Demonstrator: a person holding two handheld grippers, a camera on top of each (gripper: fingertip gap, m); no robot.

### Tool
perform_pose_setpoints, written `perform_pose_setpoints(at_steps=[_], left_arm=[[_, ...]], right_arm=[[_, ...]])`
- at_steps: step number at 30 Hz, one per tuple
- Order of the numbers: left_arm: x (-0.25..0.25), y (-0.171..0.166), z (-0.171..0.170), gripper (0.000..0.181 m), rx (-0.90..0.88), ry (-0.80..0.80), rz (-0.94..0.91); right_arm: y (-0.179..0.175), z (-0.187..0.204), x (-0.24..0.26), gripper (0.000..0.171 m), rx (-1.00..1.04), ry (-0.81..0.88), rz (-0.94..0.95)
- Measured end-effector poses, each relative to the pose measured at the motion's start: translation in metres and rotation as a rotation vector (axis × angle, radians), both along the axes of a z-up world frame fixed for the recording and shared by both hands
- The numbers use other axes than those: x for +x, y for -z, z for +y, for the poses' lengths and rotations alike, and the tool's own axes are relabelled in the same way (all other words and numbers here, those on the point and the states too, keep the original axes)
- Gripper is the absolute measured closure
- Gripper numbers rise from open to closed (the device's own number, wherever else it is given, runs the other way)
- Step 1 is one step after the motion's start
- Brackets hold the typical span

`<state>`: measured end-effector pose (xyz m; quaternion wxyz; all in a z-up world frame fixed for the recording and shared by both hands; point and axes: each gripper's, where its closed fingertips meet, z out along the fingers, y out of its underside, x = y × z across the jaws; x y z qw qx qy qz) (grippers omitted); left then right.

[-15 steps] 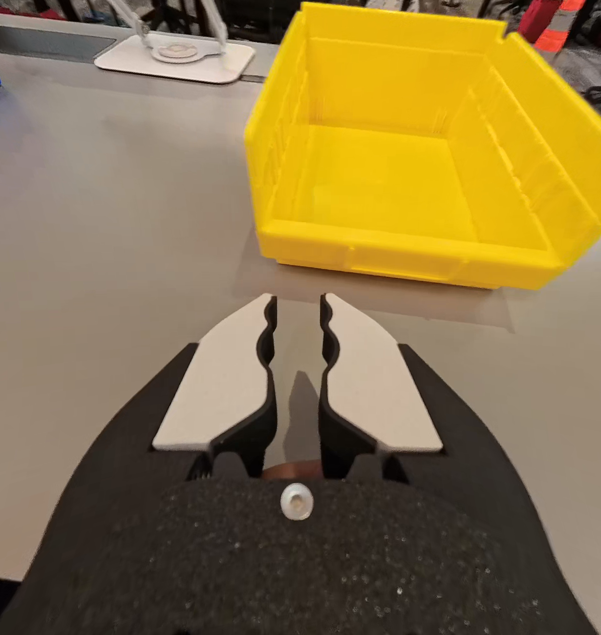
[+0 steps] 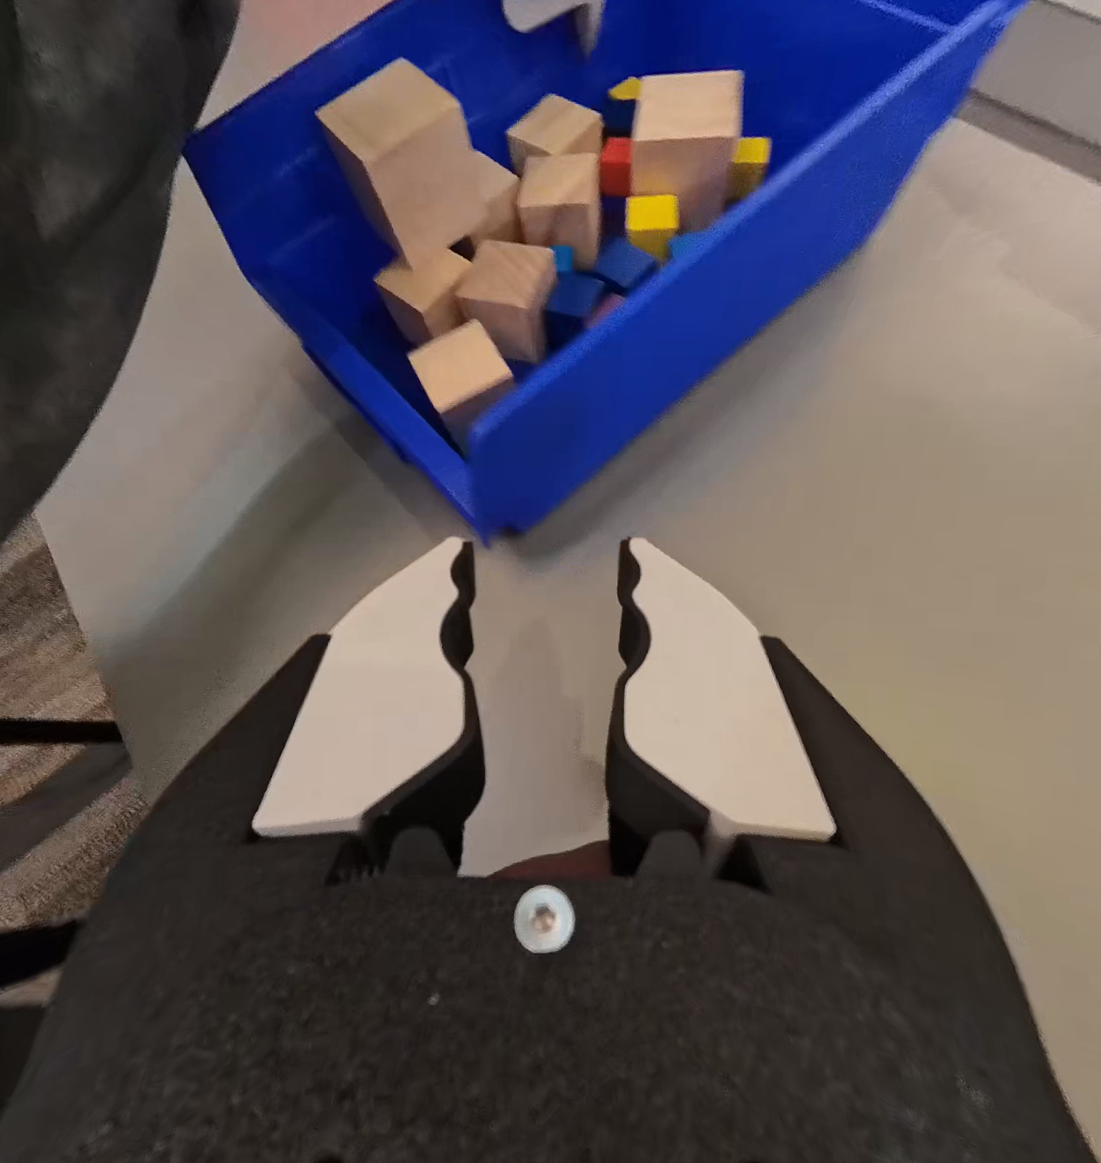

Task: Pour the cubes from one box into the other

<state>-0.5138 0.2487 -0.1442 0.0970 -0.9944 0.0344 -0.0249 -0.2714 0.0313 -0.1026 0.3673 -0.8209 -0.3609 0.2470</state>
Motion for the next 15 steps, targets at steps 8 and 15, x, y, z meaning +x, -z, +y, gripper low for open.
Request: perform_pose_setpoints(at_steps=[8, 15], left_arm=[[-0.001, -0.001, -0.01, 0.176, 0.013, 0.009, -0.041], [0.024, -0.005, -0.03, 0.176, 0.011, 0.026, -0.053]], right_arm=[[0.038, 0.033, -0.05, 0.142, 0.071, 0.245, 0.036], [0.034, 0.052, 0.008, 0.164, 0.155, 0.416, -0.037]])
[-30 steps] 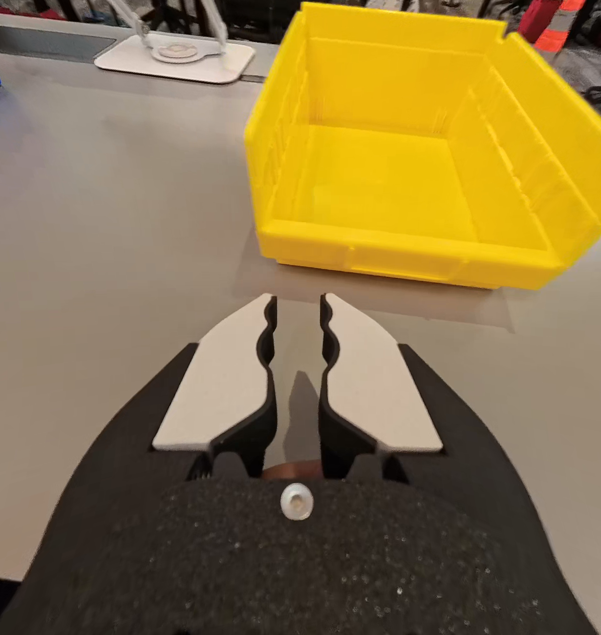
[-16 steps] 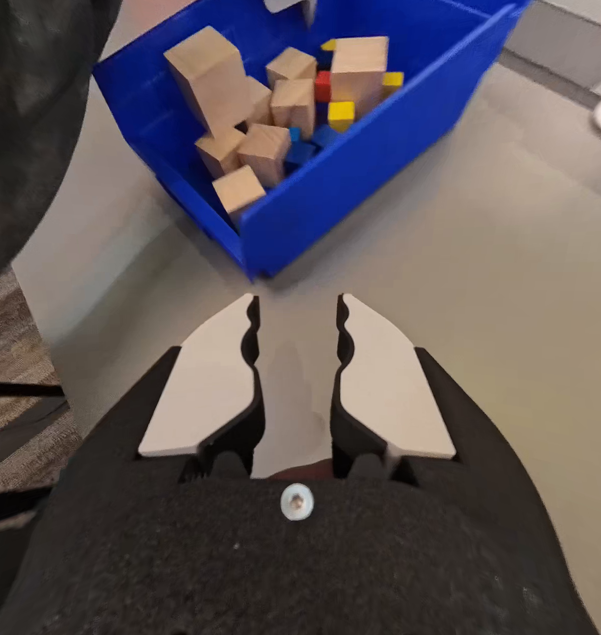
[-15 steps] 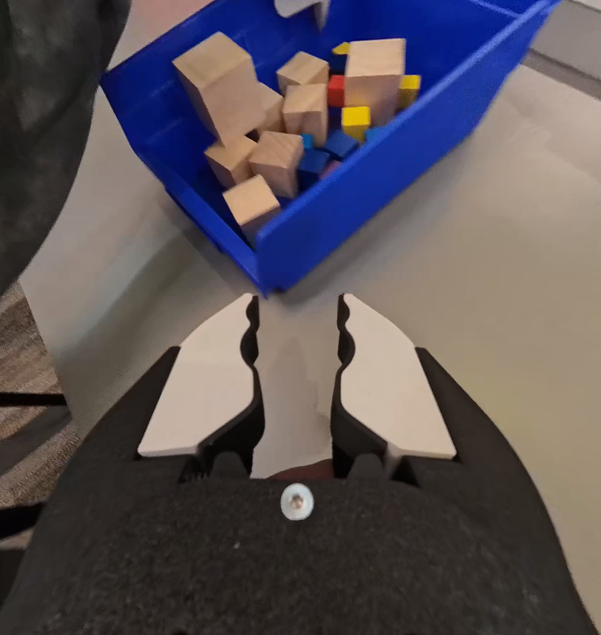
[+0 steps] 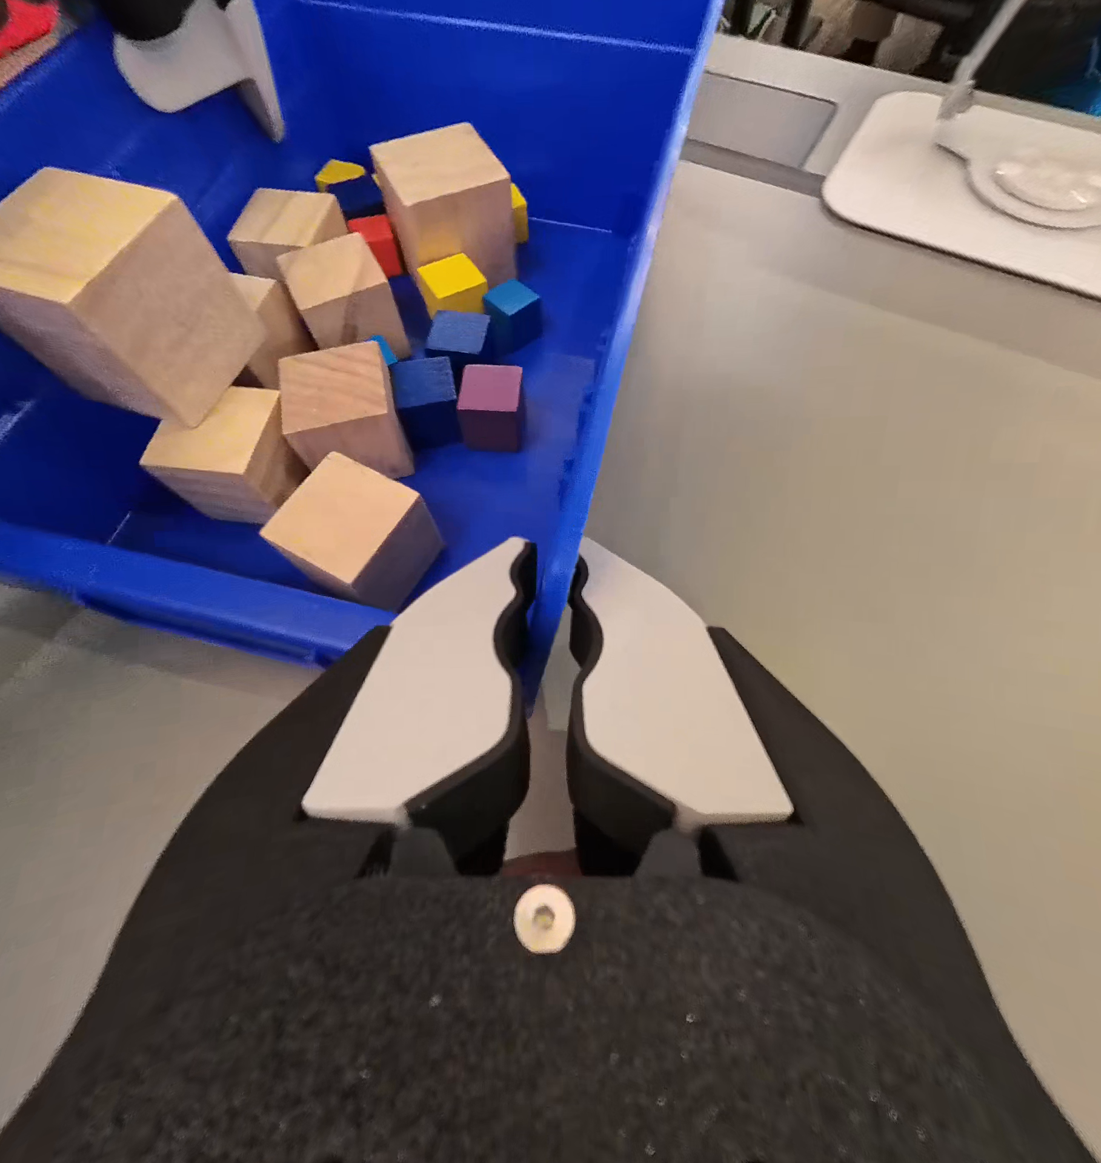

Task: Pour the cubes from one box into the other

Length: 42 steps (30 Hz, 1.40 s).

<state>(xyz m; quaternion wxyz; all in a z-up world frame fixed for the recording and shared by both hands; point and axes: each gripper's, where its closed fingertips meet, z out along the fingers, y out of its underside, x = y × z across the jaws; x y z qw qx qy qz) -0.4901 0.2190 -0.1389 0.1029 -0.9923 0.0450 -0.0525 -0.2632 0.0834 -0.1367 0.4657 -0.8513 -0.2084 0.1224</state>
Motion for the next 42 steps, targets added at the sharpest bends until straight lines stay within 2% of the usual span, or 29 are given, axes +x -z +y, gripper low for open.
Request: perform_pose_setpoints(at_steps=[4, 9, 17, 21, 25, 29, 33, 37, 42], left_arm=[[0.048, -0.017, 0.001, 0.176, 0.009, 0.052, -0.014], [0.137, -0.058, 0.01, 0.174, 0.035, 0.167, -0.002], [0.343, -0.139, 0.035, 0.176, 0.147, 0.259, -0.088], [0.455, -0.169, 0.042, 0.176, 0.201, 0.33, -0.125], [0.552, -0.188, 0.064, 0.176, 0.294, 0.346, -0.222], [0.623, -0.187, 0.088, 0.177, 0.414, 0.353, -0.312], [0.664, -0.168, 0.106, 0.177, 0.451, 0.335, -0.425], [0.686, -0.154, 0.115, 0.176, 0.467, 0.308, -0.615], [0.682, -0.141, 0.12, 0.177, 0.482, 0.315, -0.717]], right_arm=[[-0.023, 0.001, 0.047, 0.165, 0.026, 0.036, -0.047], [-0.072, -0.009, 0.122, 0.164, 0.062, 0.105, -0.085], [-0.142, -0.016, 0.301, 0.167, 0.123, 0.353, -0.098], [-0.171, -0.019, 0.402, 0.168, 0.162, 0.458, -0.121], [-0.183, -0.004, 0.491, 0.167, 0.292, 0.519, -0.2], [-0.17, 0.016, 0.556, 0.169, 0.417, 0.586, -0.315], [-0.155, 0.03, 0.591, 0.169, 0.496, 0.613, -0.401], [-0.156, 0.034, 0.603, 0.169, 0.632, 0.631, -0.579], [-0.15, 0.036, 0.595, 0.169, 0.687, 0.628, -0.62]])
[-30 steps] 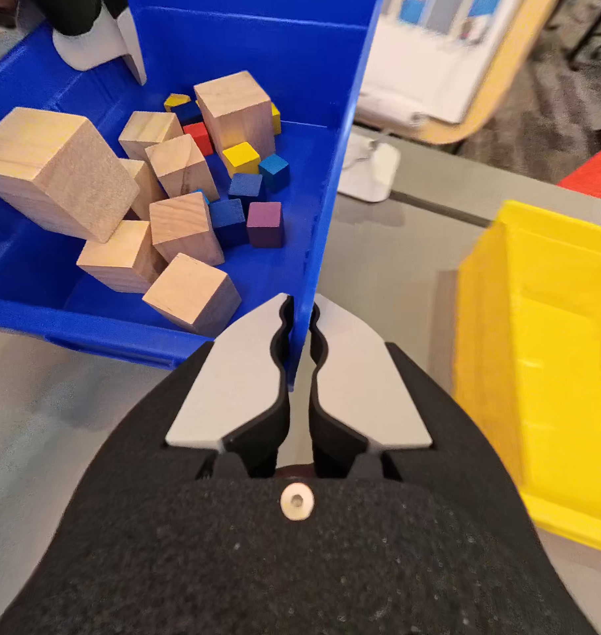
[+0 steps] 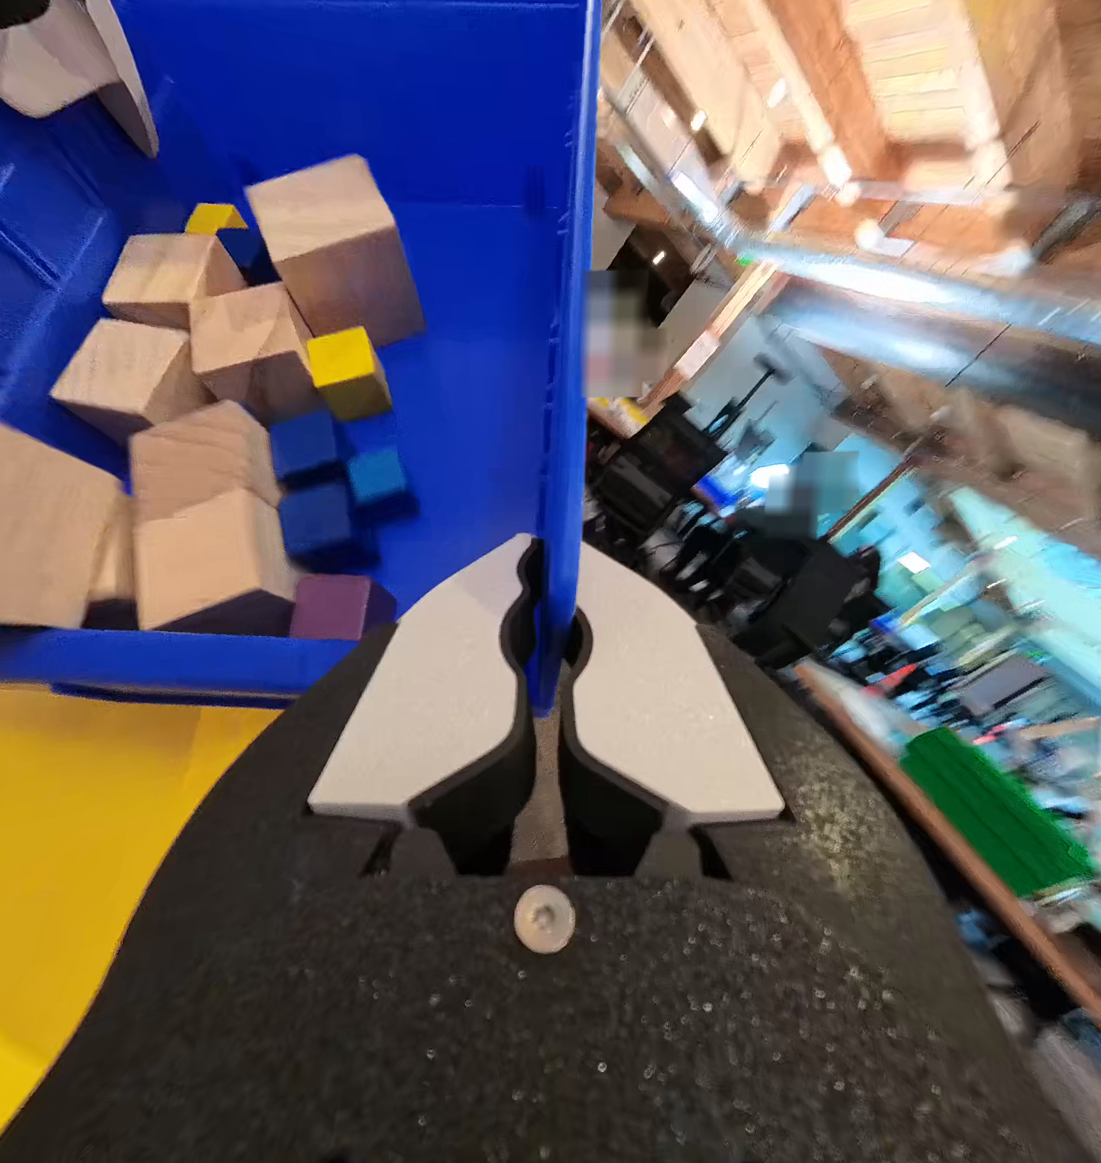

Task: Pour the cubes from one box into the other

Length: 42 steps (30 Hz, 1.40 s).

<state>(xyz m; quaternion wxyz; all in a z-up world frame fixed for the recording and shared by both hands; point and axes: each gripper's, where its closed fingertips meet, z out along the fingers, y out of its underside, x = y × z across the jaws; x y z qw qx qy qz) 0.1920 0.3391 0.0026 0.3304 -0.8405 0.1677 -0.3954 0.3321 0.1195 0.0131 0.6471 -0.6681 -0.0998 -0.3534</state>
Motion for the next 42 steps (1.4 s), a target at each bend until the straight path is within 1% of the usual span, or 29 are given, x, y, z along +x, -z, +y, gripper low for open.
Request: perform_pose_setpoints(at_steps=[2, 6, 14, 18, 22, 27, 34, 39, 40, 42], left_arm=[[-0.005, -0.001, 0.001, 0.177, 0.012, 0.009, -0.034], [-0.012, -0.004, 0.002, 0.177, 0.06, 0.025, -0.062], [-0.015, -0.015, -0.002, 0.177, 0.129, 0.067, -0.123], [-0.018, -0.026, -0.008, 0.177, 0.193, 0.078, -0.197], [-0.019, -0.025, -0.01, 0.176, 0.217, 0.085, -0.26], [-0.023, -0.018, -0.003, 0.176, 0.202, 0.083, -0.247], [-0.014, -0.028, -0.005, 0.175, 0.191, 0.157, -0.253], [-0.024, -0.042, 0.009, 0.172, 0.201, 0.096, -0.299], [-0.026, -0.041, 0.011, 0.177, 0.192, 0.111, -0.293], [-0.029, -0.036, 0.013, 0.177, 0.189, 0.122, -0.258]], right_arm=[[-0.001, 0.0, -0.007, 0.169, 0.019, 0.005, -0.05], [0.001, 0.0, -0.014, 0.169, 0.056, 0.015, -0.069], [-0.001, -0.003, -0.015, 0.169, 0.147, 0.0, -0.176], [-0.004, -0.01, -0.019, 0.169, 0.222, -0.031, -0.249], [0.001, -0.013, -0.021, 0.169, 0.276, -0.034, -0.309], [0.01, -0.008, -0.028, 0.169, 0.262, -0.037, -0.299], [0.008, -0.017, -0.024, 0.169, 0.282, -0.021, -0.257], [0.004, -0.022, -0.024, 0.169, 0.302, -0.03, -0.255], [0.005, -0.022, -0.023, 0.169, 0.299, -0.039, -0.245], [0.007, -0.02, -0.024, 0.17, 0.285, -0.034, -0.267]])
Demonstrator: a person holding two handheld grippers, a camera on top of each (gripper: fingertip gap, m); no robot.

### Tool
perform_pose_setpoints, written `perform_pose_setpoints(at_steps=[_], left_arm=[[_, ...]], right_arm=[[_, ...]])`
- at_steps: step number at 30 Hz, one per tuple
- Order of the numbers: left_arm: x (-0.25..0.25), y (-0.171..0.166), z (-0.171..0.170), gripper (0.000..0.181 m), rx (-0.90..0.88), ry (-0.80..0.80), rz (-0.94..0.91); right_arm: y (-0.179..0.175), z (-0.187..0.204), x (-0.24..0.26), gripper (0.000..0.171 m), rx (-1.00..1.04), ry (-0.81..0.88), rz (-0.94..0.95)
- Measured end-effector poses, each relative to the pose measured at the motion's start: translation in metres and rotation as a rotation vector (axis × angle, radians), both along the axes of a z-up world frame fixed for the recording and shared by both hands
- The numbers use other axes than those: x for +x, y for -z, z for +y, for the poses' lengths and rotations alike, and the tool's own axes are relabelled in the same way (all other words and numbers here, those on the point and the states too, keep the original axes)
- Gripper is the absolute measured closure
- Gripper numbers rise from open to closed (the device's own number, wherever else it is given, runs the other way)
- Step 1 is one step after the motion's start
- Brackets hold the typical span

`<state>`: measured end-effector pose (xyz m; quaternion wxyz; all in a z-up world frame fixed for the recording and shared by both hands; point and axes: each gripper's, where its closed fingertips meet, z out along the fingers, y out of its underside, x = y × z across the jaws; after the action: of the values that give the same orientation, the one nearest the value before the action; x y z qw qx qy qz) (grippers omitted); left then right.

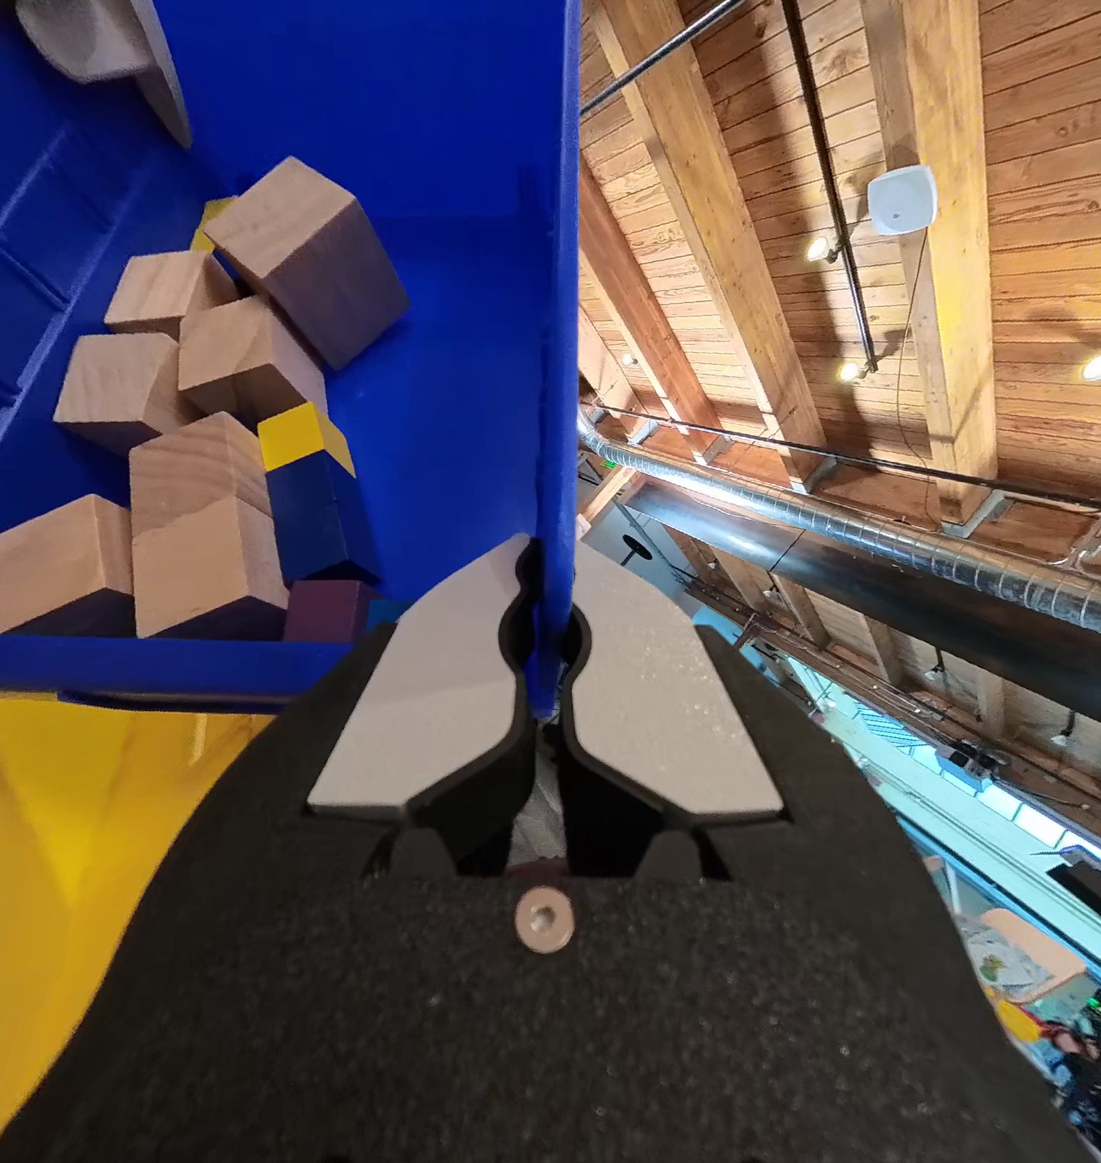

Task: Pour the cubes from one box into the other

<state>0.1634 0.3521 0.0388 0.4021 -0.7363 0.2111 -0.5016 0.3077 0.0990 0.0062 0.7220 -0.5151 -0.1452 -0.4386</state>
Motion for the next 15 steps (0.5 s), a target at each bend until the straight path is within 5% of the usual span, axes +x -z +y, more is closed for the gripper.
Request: perform_pose_setpoints(at_steps=[10, 15], left_arm=[[-0.001, -0.053, -0.014, 0.176, 0.174, 0.02, 0.018], [0.001, -0.047, -0.011, 0.177, 0.133, 0.051, -0.073]], right_arm=[[-0.028, -0.005, 0.004, 0.168, 0.073, 0.043, -0.111], [-0.039, -0.005, 0.005, 0.168, 0.092, 0.09, -0.232]])
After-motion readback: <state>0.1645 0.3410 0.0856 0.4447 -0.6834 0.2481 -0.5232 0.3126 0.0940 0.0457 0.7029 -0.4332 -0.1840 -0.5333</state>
